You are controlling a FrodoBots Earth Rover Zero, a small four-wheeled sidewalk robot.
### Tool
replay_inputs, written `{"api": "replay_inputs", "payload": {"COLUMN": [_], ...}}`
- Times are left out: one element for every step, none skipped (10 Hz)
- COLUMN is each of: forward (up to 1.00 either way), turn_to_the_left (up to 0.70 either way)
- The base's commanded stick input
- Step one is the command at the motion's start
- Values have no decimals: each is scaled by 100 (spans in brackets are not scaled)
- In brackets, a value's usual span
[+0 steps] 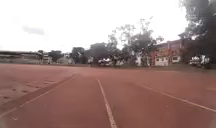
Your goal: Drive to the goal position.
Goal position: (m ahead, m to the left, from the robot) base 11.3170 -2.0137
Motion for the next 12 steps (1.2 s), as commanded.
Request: {"api": "replay_inputs", "payload": {"forward": [70, 70, 70, 70, 70, 70, 70, 70, 70, 70, 70, 70], "turn_to_the_left": [0, 0, 0, 0, 0, 0, 0, 0, 0, 0, 0, 0]}}
